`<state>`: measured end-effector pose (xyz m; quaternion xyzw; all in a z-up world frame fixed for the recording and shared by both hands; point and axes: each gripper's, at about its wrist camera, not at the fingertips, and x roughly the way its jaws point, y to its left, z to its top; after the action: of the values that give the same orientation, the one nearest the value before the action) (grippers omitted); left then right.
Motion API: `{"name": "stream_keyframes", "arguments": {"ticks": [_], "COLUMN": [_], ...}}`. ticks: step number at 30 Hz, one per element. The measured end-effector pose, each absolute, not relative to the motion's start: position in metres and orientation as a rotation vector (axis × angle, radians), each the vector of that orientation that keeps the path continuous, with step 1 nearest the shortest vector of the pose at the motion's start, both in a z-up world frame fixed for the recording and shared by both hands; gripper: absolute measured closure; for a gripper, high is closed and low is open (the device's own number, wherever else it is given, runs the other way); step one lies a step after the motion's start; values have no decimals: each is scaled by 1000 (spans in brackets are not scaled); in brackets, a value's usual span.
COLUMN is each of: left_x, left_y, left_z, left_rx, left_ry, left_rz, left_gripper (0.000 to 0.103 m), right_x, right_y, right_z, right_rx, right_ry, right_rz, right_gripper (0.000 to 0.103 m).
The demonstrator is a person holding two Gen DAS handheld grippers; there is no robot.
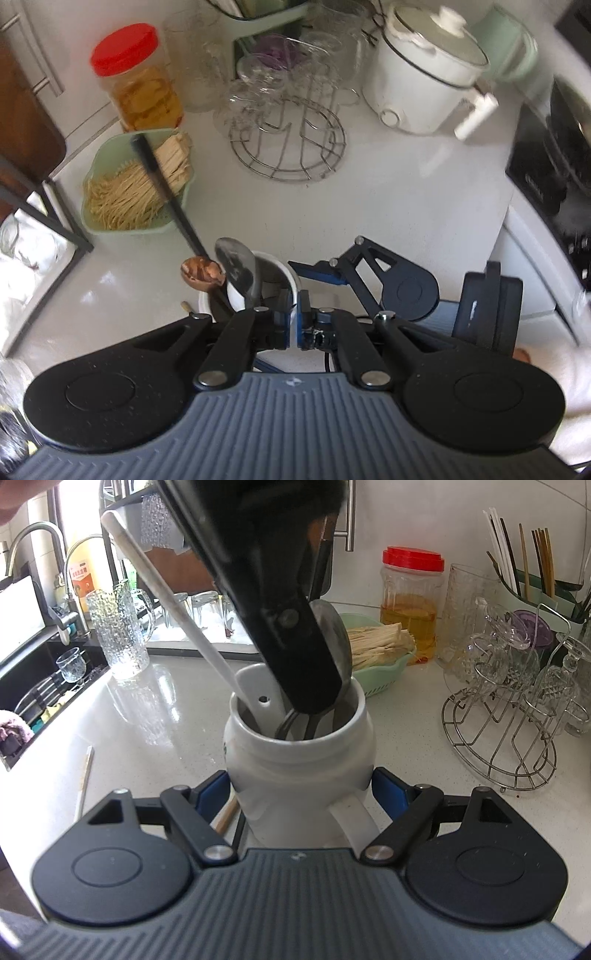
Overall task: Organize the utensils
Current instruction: 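Lower the held chopsticks into the mug held by the right tool, then open the left tool to release the chopsticks in the mug, then move the open left tool down to the white chopstick on the counter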
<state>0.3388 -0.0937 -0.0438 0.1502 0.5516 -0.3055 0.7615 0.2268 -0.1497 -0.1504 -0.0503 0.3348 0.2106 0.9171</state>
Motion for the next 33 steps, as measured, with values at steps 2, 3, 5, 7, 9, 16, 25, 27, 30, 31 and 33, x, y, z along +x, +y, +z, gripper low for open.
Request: {"name": "stream_keyframes", "arguments": {"ticks": [2, 3, 5, 7, 9, 16, 25, 27, 30, 31, 33], "left_x": [337, 336, 333, 328, 320, 286, 262, 256, 247, 244, 236], "left_y": [-90, -88, -83, -78, -74, -48, -12, 0, 20, 28, 43], "left_z": [-41, -39, -33, -24, -13, 26, 67, 72, 74, 73, 68], "left_rx": [309, 291, 252, 227, 198, 62, -122, -153, -192, -201, -231], "left_ry": [1189, 1183, 1163, 1127, 1084, 933, 789, 761, 725, 718, 712], "left_rz": [-639, -628, -620, -607, -597, -499, -357, -312, -234, -204, -141], "left_gripper": [101, 101, 101, 97, 93, 82, 81, 81, 81, 81, 81], "right_x": [226, 226, 226, 226, 226, 226, 227, 228, 230, 230, 230], "right_y": [-151, -152, -152, -151, -151, -154, -154, -154, -154, -154, -154], "right_z": [-150, -150, -150, -150, -149, -149, -148, -147, -147, -147, -147], "right_rx": [-105, -105, -108, -112, -117, -110, -106, -108, -113, -114, -116], "right_ry": [688, 687, 686, 687, 686, 687, 700, 710, 718, 718, 719], "right_rz": [439, 441, 445, 448, 450, 458, 464, 464, 469, 470, 473], "right_gripper": [17, 17, 18, 18, 17, 18, 18, 18, 18, 18, 18]}}
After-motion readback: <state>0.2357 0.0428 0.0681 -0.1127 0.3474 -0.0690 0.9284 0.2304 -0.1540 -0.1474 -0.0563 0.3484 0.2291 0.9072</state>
